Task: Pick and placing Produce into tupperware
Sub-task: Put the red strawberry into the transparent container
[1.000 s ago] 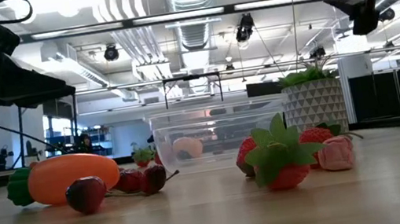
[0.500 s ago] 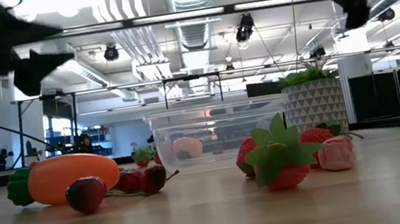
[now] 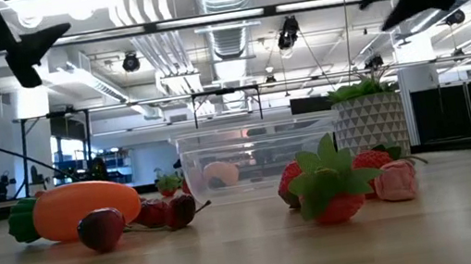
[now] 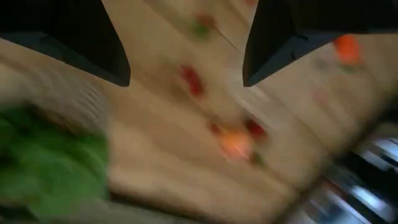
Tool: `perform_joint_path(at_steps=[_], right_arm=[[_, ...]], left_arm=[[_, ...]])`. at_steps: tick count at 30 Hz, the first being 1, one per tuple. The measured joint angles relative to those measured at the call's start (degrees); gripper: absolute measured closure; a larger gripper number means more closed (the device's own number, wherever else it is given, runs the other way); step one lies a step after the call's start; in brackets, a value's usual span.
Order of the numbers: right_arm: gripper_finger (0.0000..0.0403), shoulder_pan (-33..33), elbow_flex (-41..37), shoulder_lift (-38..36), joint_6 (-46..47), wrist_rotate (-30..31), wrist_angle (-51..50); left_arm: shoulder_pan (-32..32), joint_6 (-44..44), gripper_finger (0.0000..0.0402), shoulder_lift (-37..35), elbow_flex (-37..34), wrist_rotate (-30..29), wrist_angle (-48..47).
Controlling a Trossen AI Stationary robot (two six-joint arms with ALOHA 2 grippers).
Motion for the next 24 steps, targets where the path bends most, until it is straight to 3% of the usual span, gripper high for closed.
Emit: perform_joint_path(at_steps=[3,8,14,24], right_arm=[[0.0101,0.10,4.58,6.55,1.05,-3.92,-11.76],[0.0101,0.93,6.14,16.67,-0.63,-8.96,-13.19],[0.0101,0.93,2.04,27.06,-1.18,-15.78,-9.97],[0.0101,0.54,1.66,37.32,1.57,-20.42,1.23]], left_arm=[[-0.02,-1.36,0.0139,0.98,0.00,0.05,-4.04],[-0.02,-7.63,0.0139,3.22,0.00,0.24,-11.04],[-0.02,-10.57,0.0139,5.61,-0.02,0.43,-12.47],[-0.02,-10.66,0.0139,5.77,-0.02,0.45,-12.25]])
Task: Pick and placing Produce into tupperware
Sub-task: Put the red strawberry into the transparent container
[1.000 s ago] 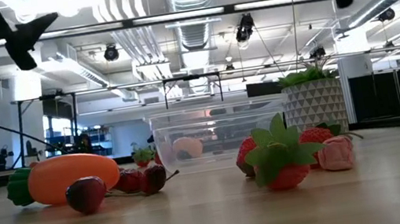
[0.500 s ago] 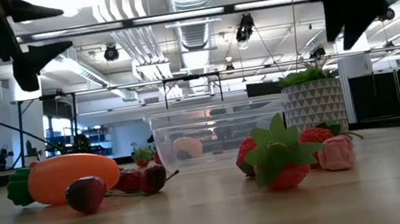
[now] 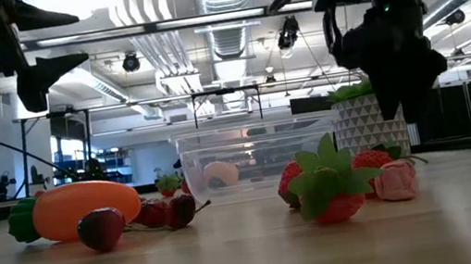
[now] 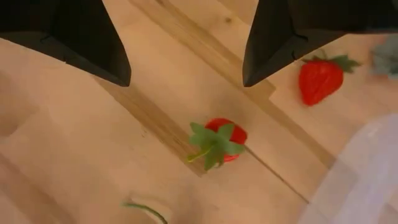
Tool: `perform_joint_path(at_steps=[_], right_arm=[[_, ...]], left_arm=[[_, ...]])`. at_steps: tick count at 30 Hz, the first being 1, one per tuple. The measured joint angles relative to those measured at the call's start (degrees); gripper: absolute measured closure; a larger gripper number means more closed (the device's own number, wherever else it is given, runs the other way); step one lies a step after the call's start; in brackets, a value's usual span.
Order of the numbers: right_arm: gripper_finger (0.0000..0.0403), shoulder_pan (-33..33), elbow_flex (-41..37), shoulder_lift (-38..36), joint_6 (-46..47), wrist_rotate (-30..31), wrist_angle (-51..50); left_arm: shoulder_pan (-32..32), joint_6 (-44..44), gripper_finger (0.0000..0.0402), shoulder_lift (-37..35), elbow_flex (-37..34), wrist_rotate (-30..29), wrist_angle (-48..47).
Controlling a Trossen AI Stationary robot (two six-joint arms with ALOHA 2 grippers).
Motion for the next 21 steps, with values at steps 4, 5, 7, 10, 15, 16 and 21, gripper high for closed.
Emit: perform_joint_path(at_steps=[4,5,7,10,15,16,21], right_arm=[[0.0101,-0.69,0.31,3.84,6.79,-1.04,0.86],[0.0101,-0.78,0.33,4.63,8.31,-1.42,1.74],[0.0101,-0.79,0.42,6.02,10.71,-1.54,4.31],[0.0101,-0.77,0.42,7.82,14.06,-1.77,8.22],[0.0101,-0.76,0.47,10.20,17.95,-1.91,10.13],[0.0101,-0.76,0.46,10.58,18.19,-1.87,10.14],[0.0101,-0.76,0.57,12.15,19.69,-1.77,10.67]], left_arm=[[0.00,-0.03,0.0139,-0.09,0.00,0.00,0.27],[0.00,-0.03,0.0139,-0.06,-0.01,0.00,0.28],[0.00,-0.03,0.0139,-0.06,-0.02,0.00,0.32],[0.00,-0.01,0.0139,-0.06,-0.02,0.00,0.31],[0.00,-0.01,0.0139,-0.06,-0.02,0.00,0.31],[0.00,-0.01,0.0139,-0.06,-0.02,0.00,0.31],[0.00,0.02,0.0139,-0.06,-0.02,0.00,0.31]])
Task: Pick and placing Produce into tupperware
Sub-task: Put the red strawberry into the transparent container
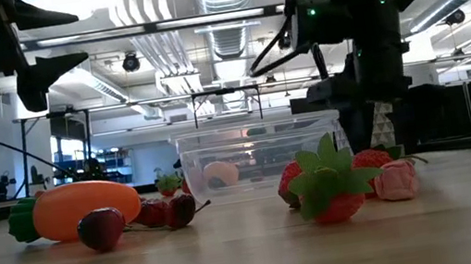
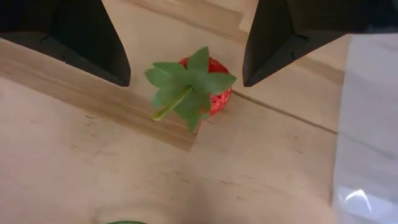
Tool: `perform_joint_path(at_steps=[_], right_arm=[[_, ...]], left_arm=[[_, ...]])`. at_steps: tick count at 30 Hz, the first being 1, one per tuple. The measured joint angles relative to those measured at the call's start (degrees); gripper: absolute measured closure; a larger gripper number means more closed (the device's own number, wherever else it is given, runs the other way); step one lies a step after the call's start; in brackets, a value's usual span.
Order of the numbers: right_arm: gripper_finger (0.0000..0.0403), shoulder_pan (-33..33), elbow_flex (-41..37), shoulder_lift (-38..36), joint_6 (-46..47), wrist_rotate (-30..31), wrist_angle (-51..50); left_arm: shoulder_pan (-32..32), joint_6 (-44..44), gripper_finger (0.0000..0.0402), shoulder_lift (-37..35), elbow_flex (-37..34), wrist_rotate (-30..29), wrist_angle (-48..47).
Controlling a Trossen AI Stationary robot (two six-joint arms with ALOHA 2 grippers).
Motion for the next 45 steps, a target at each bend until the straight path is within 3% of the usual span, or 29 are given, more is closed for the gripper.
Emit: perform_joint_path(at_steps=[7,27,45], right_arm=[[0.0121,0.00,0.16,1.42,1.55,0.86,0.64],[0.0257,0.00,0.11,1.56,0.00,3.41,3.95],[0.0264,0.00,0.11,-0.11,-1.83,5.90,4.29]], left_arm=[[0.00,0.13,0.0139,0.04,-0.02,0.00,-0.04],[-0.01,0.11,0.0139,0.32,-0.05,0.00,-0.04],[-0.02,0.15,0.0139,0.37,-0.07,-0.13,-0.13]])
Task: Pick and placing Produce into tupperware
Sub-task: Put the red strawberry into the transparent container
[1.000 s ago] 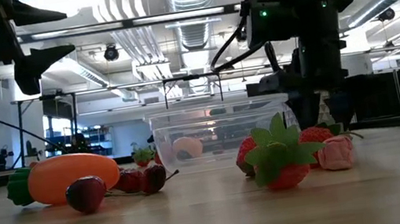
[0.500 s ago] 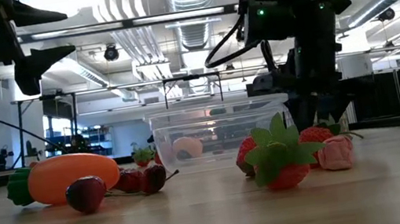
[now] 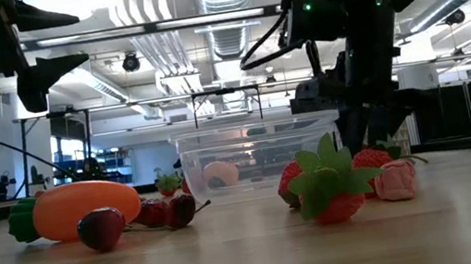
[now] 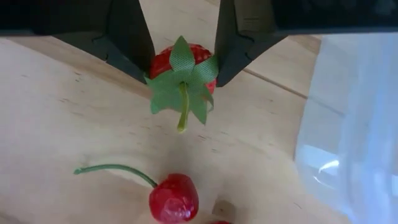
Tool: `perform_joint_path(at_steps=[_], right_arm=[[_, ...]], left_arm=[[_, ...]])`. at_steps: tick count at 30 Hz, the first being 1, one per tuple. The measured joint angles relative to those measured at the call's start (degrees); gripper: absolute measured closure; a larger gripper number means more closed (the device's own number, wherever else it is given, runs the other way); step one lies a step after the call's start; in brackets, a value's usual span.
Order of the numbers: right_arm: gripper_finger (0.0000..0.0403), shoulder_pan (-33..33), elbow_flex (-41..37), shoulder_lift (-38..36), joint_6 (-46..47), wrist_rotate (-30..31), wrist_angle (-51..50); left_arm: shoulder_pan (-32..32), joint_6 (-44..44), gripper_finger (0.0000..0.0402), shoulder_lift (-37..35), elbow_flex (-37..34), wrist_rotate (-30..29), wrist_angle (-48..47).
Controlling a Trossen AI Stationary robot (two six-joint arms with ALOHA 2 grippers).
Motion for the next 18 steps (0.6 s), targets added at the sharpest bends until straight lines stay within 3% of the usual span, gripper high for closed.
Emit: perform_joint_path(at_steps=[18], right_arm=[[0.0262,0.00,0.00,-5.82,-4.28,0.57,-0.12]], left_arm=[[0.01,0.00,0.0139,0.00,0.00,-1.66,0.00]])
